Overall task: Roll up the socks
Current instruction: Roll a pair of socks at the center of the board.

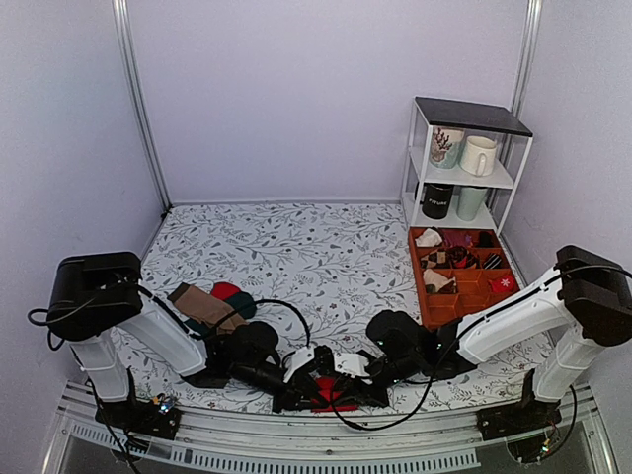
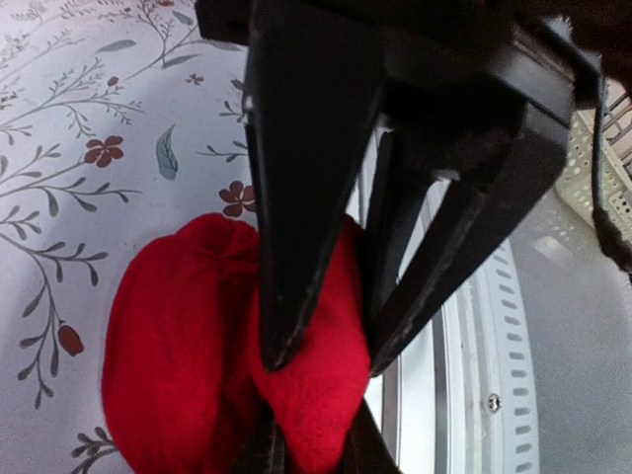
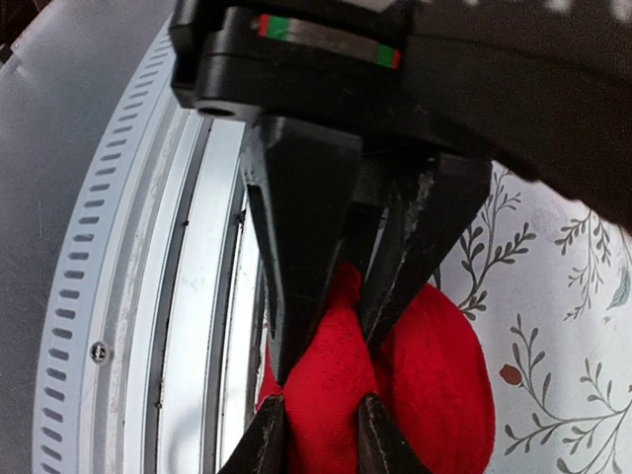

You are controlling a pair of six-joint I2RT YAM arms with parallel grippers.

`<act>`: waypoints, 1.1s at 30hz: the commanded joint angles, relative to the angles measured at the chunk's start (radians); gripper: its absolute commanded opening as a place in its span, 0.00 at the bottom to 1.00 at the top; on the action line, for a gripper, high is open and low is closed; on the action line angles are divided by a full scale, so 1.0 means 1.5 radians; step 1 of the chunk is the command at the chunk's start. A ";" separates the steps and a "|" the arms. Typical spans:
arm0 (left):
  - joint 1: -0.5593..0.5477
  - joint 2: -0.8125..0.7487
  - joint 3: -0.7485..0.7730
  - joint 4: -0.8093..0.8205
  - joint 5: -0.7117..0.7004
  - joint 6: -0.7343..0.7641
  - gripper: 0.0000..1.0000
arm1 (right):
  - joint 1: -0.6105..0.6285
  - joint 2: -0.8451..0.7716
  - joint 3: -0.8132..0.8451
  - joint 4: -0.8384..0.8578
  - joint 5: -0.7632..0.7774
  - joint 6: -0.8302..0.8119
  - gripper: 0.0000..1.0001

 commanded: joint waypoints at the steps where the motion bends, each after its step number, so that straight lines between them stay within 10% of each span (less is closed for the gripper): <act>1: 0.008 0.034 -0.034 -0.163 -0.023 -0.007 0.10 | 0.005 0.040 0.010 -0.044 0.009 0.031 0.20; 14: 0.012 -0.236 -0.067 -0.139 -0.176 0.172 0.41 | -0.081 0.129 0.039 -0.100 -0.132 0.145 0.14; 33: -0.031 -0.109 -0.067 0.014 -0.126 0.209 0.52 | -0.133 0.205 0.085 -0.175 -0.198 0.229 0.14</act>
